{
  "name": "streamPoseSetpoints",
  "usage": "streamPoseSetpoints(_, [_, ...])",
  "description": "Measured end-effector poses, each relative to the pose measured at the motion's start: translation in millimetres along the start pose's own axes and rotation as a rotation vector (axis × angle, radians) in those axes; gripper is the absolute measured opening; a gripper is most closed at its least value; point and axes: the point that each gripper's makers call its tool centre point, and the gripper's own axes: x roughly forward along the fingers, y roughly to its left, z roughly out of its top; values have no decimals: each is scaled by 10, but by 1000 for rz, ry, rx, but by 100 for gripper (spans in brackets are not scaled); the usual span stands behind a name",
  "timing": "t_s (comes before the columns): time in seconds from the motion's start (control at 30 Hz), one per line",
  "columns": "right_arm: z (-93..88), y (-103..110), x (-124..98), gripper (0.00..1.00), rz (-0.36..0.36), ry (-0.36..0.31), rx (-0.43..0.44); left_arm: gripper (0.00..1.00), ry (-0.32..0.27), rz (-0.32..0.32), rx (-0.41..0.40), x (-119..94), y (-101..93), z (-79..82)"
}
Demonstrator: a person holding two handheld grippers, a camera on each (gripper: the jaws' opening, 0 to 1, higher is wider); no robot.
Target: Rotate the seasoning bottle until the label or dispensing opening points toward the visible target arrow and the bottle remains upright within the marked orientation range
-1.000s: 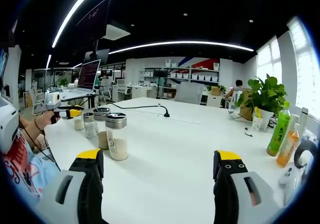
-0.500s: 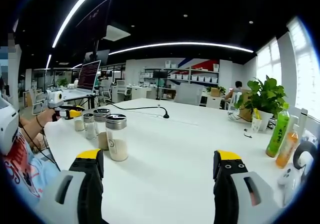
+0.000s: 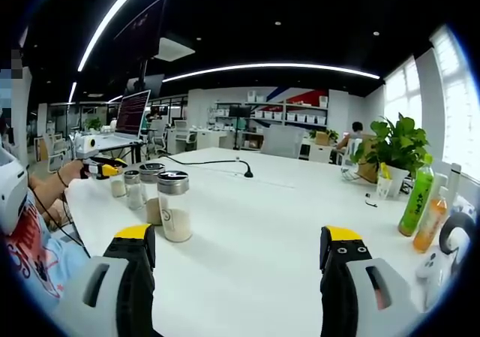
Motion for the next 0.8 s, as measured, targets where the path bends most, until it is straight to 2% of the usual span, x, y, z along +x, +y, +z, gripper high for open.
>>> streamPoseSetpoints(0.23, [-2,5,1,94,3,1,0,35,-4,-3,1,-3,-14,0])
streamPoseSetpoints(0.4, [-8,-1,0,94,2,3,2,37,-17,34,-7,-22,-16,13])
streamPoseSetpoints(0.67, [-20,-5,11,94,5,8,6,55,-53,170,1,-127,-5,113])
streamPoseSetpoints(0.8, [-11,-7,5,94,4,4,5,55,-60,263,2,-184,-39,169])
